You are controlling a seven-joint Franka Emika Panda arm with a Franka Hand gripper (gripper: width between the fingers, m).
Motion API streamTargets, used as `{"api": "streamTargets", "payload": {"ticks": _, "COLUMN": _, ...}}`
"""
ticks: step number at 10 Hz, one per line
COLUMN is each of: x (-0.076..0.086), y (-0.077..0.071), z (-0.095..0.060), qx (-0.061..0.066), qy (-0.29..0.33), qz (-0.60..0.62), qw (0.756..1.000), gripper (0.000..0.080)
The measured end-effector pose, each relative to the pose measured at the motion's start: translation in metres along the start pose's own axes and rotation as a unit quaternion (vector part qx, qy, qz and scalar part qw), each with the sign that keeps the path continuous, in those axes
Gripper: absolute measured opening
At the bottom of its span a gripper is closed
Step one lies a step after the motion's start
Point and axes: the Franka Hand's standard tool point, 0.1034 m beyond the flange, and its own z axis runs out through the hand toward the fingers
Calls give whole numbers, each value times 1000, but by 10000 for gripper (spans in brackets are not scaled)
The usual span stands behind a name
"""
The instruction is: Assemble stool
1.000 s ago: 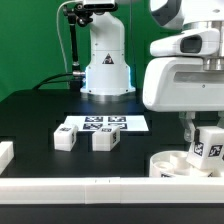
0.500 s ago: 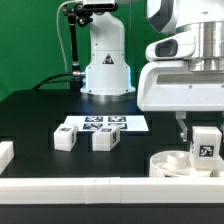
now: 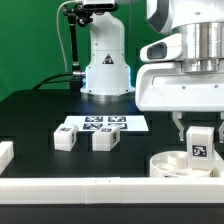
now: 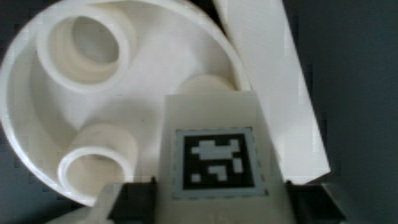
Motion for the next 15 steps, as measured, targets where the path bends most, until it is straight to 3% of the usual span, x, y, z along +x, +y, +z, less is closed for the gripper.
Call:
{"api": "streamTargets", "payload": {"ticks": 3, "x": -1, "y": 1, "z": 0, "qx": 3, "qy": -5, "qz": 87, "qw": 996, "gripper": 341}}
{"api": "streamTargets", "payload": {"ticks": 7, "x": -9, "y": -3, "z": 0, "qx": 8, "qy": -13, "qz": 283, "qw": 959, "gripper": 341}}
{"api": "streamTargets", "payload": {"ticks": 12, "x": -12, "y": -7, "z": 0, "qx": 16, "qy": -33, "qz": 504, "qw": 863, "gripper": 341}}
{"api": "streamTargets", "payload": {"ticks": 15, "x": -11, "y": -4, "z": 2, "qx": 24, "qy": -50, "qz": 627, "qw": 777, "gripper": 341}}
